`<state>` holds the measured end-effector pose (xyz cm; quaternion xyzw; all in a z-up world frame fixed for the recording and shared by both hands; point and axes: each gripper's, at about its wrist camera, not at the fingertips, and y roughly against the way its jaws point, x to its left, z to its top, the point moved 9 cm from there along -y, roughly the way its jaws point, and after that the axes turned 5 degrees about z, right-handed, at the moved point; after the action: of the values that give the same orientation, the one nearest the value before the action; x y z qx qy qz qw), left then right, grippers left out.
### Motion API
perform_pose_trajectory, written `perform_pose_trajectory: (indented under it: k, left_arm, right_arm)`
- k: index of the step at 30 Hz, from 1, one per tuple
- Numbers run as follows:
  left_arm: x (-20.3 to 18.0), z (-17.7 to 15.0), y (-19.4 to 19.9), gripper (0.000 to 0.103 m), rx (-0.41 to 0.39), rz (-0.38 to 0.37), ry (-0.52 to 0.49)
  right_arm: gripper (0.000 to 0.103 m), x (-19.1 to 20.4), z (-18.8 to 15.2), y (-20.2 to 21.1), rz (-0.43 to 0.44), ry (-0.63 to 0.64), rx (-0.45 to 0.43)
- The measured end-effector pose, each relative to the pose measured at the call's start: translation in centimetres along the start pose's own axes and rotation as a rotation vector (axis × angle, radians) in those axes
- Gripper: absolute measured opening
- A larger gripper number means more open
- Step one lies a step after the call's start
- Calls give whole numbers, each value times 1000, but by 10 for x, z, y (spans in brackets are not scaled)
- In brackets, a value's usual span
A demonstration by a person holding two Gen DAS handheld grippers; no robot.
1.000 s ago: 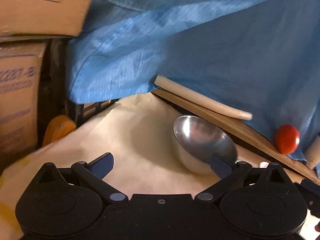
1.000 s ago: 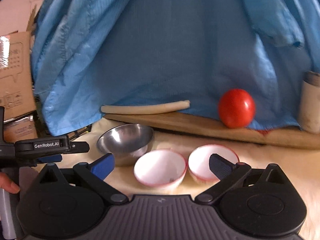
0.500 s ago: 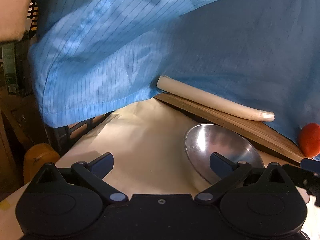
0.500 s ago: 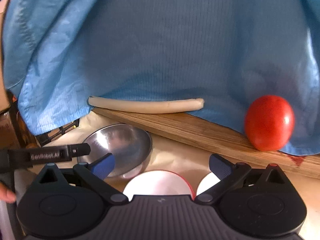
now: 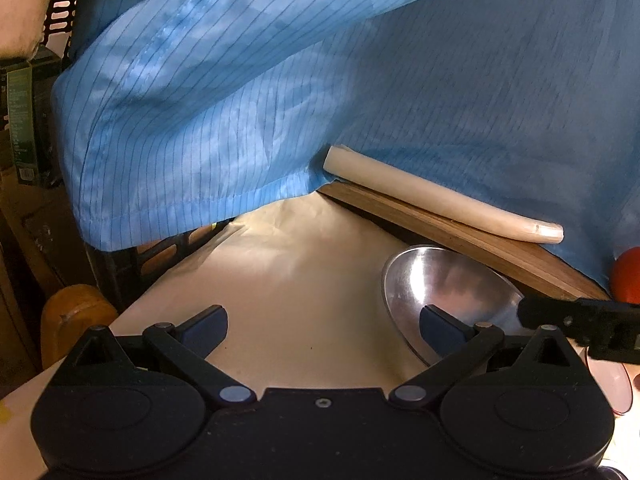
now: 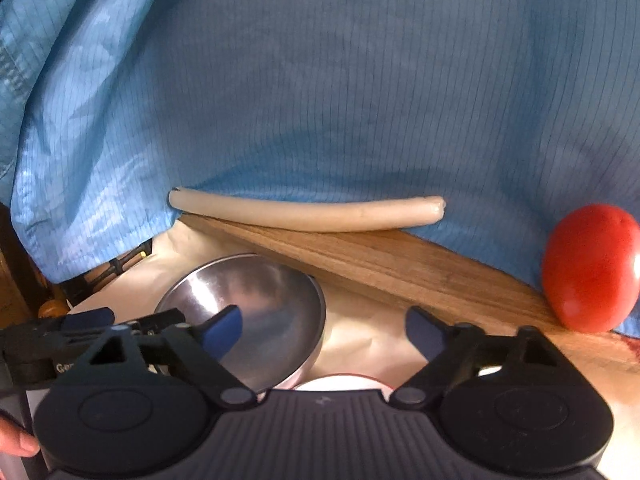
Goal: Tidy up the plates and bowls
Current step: 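Move both grippers to the steel mixing bowl and close them on its rim, then lift the steel mixing bowl with both grippers and carry it beside the plates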
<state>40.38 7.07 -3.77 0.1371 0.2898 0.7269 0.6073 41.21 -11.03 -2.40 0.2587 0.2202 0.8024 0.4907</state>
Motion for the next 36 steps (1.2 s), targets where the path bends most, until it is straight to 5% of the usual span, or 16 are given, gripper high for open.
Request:
perform_pose_trajectory:
  k: [3,6,10,16,36]
  left_arm:
    - [0,2,0,92,-8,-7,1]
    - [-3,2,1,79,4,-36,10]
    - [-9,0,4,52,17,-69,10]
    - [-19,0,13,24,8,-91,-5]
    - [22,-37,101,26,34,-12,16]
  right_arm:
    - [76,-3,-3,-5,13,-9,13]
    - [55,0,-6,-10,42,-12,31]
    - [32,2,-9,-13,61,-20,50]
    - [21,6,-11,-12,85,-23,58]
    - [21,77,-43,29,233,106,138]
